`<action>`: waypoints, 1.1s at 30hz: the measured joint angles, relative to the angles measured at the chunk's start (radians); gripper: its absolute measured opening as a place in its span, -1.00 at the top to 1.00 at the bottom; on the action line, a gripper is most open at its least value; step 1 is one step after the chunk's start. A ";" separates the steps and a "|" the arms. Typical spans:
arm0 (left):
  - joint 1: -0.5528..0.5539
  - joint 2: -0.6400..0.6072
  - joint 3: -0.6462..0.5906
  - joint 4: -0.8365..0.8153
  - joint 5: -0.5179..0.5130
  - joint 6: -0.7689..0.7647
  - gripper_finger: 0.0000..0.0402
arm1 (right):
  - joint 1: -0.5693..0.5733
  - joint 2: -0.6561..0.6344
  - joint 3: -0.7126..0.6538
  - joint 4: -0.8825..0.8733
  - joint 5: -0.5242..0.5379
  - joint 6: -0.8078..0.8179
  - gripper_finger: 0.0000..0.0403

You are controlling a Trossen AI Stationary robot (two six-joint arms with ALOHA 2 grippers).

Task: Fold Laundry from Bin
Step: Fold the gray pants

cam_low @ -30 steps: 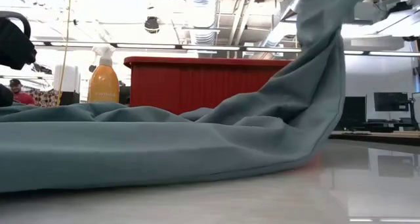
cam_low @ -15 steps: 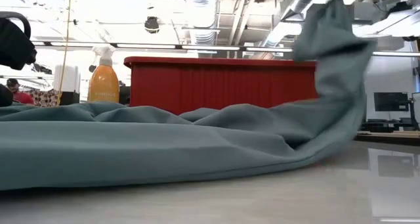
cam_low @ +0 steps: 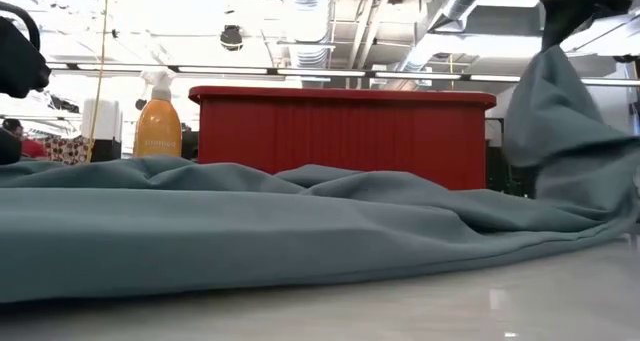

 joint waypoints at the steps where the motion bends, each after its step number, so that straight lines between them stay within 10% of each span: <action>1: -0.006 0.000 0.000 0.010 0.003 -0.008 0.38 | -0.030 -0.001 0.000 0.000 0.000 -0.029 0.96; 11: -0.018 0.000 0.000 0.030 0.045 -0.037 0.38 | -0.390 0.019 0.001 0.000 -0.098 -0.407 0.96; 20: 0.019 0.000 0.001 0.052 0.055 -0.031 0.38 | -0.748 0.155 -0.014 -0.001 0.036 -0.736 0.95; 33: 0.046 0.000 0.000 0.127 -0.006 -0.017 0.38 | -0.882 0.212 -0.293 -0.004 -0.130 -0.858 0.95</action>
